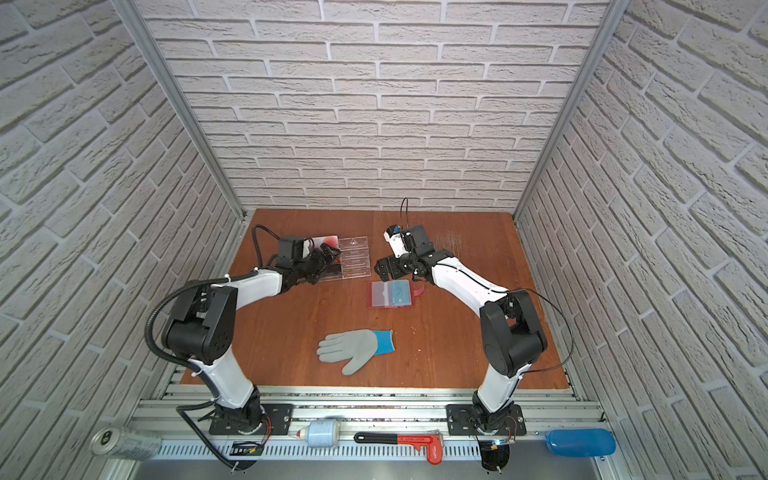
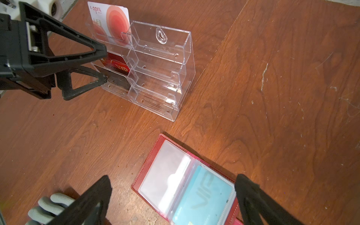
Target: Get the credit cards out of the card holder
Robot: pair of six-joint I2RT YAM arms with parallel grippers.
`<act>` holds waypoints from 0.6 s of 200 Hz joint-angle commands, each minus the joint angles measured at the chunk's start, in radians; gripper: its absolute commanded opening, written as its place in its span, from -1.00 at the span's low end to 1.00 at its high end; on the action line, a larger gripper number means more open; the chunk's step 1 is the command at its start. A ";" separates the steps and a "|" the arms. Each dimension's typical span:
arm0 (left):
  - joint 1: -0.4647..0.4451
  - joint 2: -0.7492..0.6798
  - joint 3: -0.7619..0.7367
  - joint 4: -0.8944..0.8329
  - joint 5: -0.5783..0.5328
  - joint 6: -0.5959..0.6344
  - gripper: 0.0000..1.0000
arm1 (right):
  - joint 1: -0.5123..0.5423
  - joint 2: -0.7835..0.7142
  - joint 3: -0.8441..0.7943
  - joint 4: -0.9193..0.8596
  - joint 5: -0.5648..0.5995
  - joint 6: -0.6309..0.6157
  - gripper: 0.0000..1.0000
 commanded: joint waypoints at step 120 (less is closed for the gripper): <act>0.034 -0.236 -0.095 -0.149 -0.049 0.177 0.96 | -0.029 -0.087 -0.036 0.055 0.124 0.075 1.00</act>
